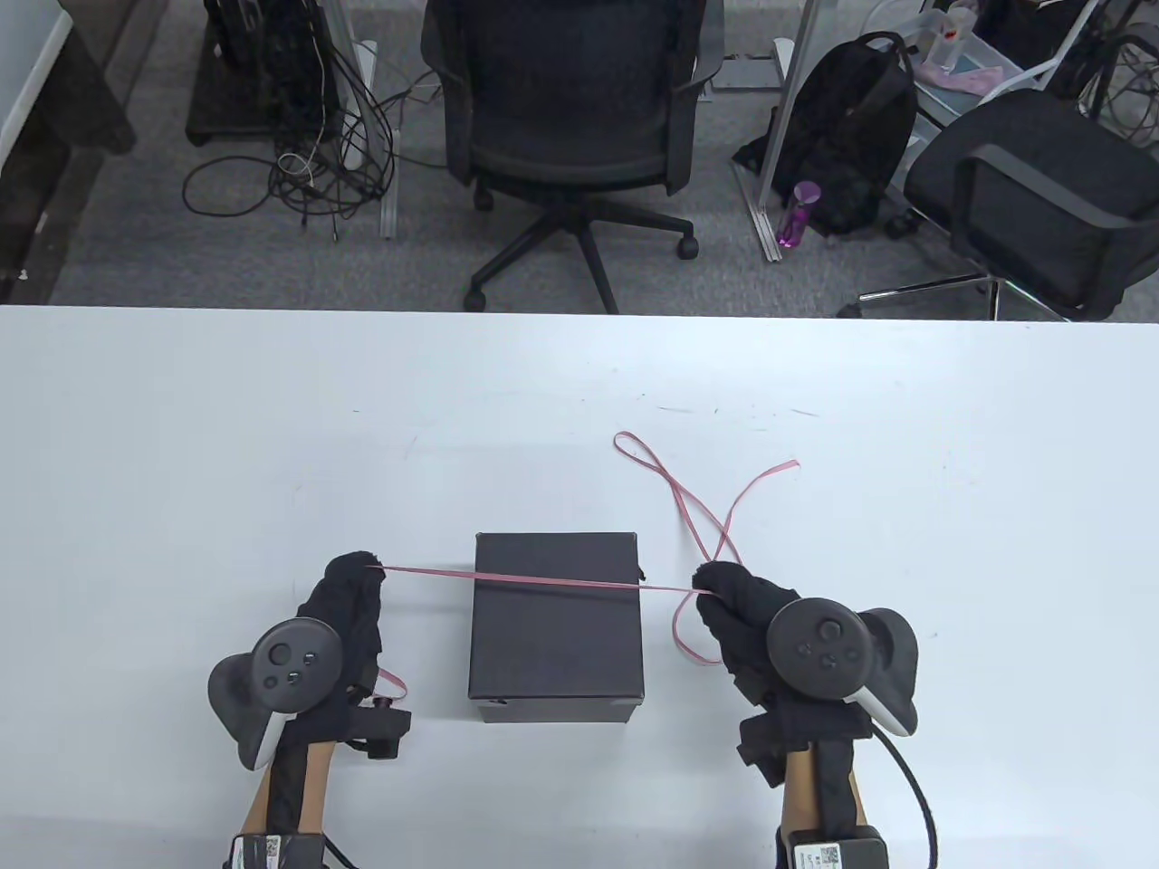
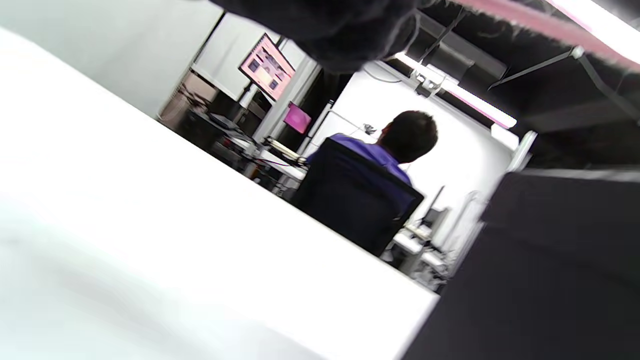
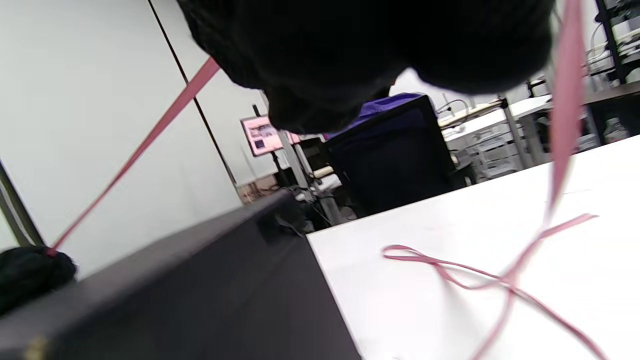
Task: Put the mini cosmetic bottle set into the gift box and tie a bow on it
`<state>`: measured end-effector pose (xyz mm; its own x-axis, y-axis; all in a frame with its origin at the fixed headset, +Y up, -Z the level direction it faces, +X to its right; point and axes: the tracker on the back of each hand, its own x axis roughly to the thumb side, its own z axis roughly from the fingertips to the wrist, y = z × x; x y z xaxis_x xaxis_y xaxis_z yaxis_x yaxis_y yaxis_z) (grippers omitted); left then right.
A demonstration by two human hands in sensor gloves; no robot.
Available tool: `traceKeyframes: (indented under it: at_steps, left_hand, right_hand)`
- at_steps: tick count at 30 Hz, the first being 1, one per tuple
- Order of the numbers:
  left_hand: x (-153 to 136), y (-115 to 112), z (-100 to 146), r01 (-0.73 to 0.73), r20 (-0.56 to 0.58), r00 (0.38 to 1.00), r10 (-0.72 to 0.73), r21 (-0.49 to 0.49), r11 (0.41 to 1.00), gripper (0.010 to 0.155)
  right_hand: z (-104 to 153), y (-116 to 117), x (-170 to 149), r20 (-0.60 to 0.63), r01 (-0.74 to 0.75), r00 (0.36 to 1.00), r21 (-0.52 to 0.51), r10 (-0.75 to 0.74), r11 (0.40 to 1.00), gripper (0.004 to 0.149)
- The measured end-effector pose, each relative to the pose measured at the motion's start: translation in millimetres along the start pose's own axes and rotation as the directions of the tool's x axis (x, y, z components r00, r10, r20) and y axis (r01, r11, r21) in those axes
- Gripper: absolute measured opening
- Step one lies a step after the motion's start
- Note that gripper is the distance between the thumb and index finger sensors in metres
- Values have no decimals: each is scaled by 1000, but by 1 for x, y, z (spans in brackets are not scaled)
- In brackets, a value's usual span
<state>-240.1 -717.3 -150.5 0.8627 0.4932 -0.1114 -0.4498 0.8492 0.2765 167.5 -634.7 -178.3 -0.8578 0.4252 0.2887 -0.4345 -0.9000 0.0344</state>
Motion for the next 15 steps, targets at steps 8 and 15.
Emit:
traceKeyframes:
  at_steps: [8, 15]
  left_hand:
    - [-22, -8, -4, 251, -105, 962, -251, -15, 968, 43]
    - [-45, -5, -7, 285, -238, 928, -288, -48, 957, 43]
  right_hand:
    - [-8, 16, -3, -67, -110, 991, 109, 118, 988, 40]
    - [-8, 15, -18, -147, -128, 979, 113, 144, 985, 40]
